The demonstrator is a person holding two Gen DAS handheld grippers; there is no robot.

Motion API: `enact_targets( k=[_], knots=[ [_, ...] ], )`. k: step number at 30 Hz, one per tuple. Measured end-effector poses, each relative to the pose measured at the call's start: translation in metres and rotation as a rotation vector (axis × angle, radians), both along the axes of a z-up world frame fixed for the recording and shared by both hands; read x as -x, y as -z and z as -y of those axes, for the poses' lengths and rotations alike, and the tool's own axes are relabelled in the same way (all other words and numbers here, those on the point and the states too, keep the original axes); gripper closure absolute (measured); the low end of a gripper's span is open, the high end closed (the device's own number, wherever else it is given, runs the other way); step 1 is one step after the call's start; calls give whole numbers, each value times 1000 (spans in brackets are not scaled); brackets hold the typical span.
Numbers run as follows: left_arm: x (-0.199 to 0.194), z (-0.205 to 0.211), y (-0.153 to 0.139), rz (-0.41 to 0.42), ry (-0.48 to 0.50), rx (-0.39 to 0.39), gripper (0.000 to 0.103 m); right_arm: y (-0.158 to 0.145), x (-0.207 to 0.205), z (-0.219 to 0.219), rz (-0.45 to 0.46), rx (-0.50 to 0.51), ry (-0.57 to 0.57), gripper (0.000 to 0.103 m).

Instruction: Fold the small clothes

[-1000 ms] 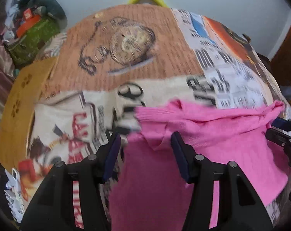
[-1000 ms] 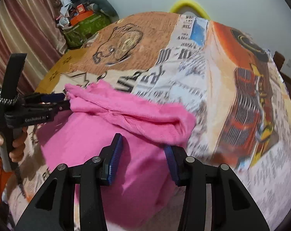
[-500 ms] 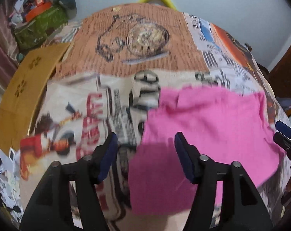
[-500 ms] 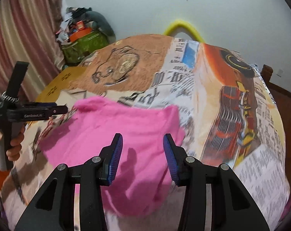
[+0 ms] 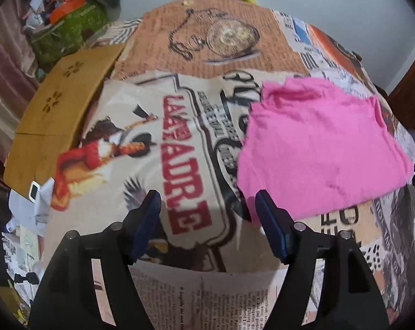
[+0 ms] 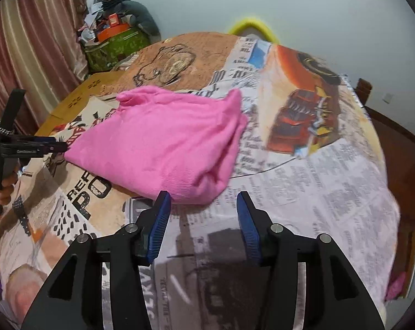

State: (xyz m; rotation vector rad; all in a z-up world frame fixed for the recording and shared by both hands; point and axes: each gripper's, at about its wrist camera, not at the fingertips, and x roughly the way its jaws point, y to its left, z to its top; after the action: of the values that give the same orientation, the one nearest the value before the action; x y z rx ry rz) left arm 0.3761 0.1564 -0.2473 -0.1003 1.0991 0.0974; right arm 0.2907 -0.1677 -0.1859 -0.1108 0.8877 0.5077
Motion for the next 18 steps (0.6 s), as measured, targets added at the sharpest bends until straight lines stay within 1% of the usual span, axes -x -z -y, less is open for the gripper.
enact_targets(
  k=[2,3,4,5,7,9,10,14,16,18],
  knots=[
    [-10,-2,-3,6,-2,35,30,-6,-5,1,19,-9,23,51],
    [-14,-2,-3,7,1,53,28,-7,-7,0,25,-14,30,45],
    [-20,-1,-2,9,3,66,25,-8,-11,-2,33,-25,39,42],
    [-29,0,1,12,-4,67,25,-8,-14,-3,37,-37,42,41],
    [-46,1,10,5,-29,53,24,-5,-24,-7,35,-64,45,30],
    [-59,2,19,-11,-37,77,24,2,-33,-9,28,-74,67,29],
    [-64,2,23,-16,-34,99,24,8,-40,-9,7,-83,75,29],
    [-82,7,40,-46,-8,222,24,29,-57,-11,-70,-135,93,29],
    [-89,10,45,-59,-3,251,24,37,-63,-10,-99,-152,94,29],
    [-97,12,49,-66,1,276,24,43,-67,-10,-118,-189,82,29]
  ],
)
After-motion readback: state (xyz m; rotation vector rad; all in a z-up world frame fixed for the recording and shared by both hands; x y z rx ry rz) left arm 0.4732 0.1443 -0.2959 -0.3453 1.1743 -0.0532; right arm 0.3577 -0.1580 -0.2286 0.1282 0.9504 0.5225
